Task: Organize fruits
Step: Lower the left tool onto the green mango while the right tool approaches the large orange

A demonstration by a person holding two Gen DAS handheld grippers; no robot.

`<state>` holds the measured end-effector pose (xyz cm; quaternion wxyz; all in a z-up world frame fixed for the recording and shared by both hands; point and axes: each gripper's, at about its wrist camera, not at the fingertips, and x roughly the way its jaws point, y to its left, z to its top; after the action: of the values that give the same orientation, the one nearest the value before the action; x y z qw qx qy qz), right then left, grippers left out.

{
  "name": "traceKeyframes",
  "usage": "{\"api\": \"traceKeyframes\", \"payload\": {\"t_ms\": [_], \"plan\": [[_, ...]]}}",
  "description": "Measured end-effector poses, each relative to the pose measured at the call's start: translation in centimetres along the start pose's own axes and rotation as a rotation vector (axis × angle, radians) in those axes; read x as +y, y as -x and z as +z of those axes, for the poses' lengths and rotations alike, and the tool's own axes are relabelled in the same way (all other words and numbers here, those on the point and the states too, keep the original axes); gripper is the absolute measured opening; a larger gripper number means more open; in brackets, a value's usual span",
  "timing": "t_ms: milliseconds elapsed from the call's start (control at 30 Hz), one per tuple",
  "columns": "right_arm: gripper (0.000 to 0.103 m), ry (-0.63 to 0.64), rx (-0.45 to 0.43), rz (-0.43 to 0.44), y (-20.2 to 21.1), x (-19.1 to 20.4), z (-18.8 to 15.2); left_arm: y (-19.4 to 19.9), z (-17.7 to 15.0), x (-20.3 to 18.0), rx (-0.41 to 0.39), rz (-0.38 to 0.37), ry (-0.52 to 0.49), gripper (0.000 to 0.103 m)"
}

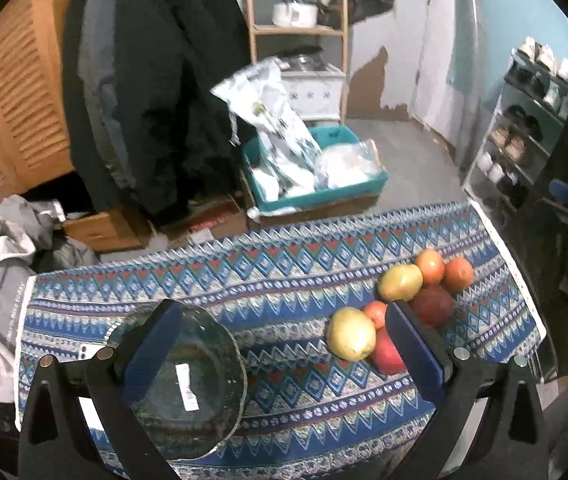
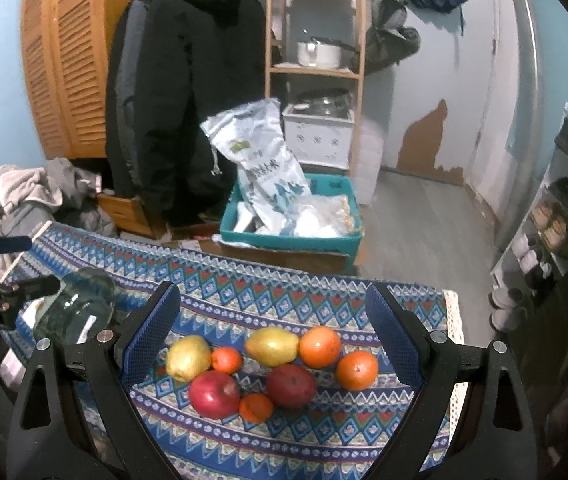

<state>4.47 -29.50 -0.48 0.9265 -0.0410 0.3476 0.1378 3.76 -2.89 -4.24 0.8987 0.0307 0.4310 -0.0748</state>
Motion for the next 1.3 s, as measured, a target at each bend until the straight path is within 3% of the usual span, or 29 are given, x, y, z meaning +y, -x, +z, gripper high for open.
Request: {"api": "traceKeyframes", "payload": {"t_ms": [100, 400, 767, 1000, 1300], "plan": [[0.092, -0.026, 0.028, -0.013, -0.6, -1.3, 0.2, -0.9, 0.2, -0.5, 0.022, -0.031, -0.006, 0.102], [0.092, -0.077, 0.122, -0.045, -3.0, -5.2, 0.4, -3.2, 1.7, -1.6, 0.063, -0.031, -0.032, 0.102], [0.092, -0.095, 0.249, -0.018, -6.6, -8.6, -0.7, -7.3, 3.6, -2.9, 0.144, -0.059, -0.054, 0.102], [0.092, -0.035, 0.362, -0.034, -10.2, -9.8, -2.0, -11.1, 3.0, -4.0, 0.209, -0.093, -0.058, 0.102], [0.092, -0.1, 0.457, -0.015, -13.8, -12.3, -5.0, -16.1, 1.2, -4.7, 0.327, -0.107, -0.037, 0.102]]}}
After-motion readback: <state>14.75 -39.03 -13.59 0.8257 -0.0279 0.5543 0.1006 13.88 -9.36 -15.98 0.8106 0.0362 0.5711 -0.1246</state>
